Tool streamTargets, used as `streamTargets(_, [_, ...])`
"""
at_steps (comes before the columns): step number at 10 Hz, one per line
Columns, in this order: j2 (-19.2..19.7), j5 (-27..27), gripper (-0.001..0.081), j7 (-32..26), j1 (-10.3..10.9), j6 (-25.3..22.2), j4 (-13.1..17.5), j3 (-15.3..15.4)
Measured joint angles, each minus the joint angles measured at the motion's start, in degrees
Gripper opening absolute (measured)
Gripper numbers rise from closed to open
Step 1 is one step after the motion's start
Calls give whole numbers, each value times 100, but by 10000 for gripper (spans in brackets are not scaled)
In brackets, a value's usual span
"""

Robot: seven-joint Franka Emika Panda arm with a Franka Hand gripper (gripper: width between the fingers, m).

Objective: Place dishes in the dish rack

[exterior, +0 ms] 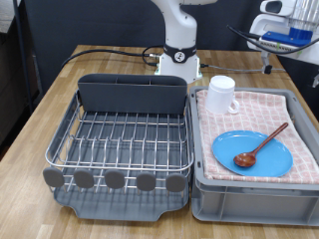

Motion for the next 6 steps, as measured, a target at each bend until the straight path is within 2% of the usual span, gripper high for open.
streamTargets(6, [835, -675, 802, 564, -7, 1169, -219, -264])
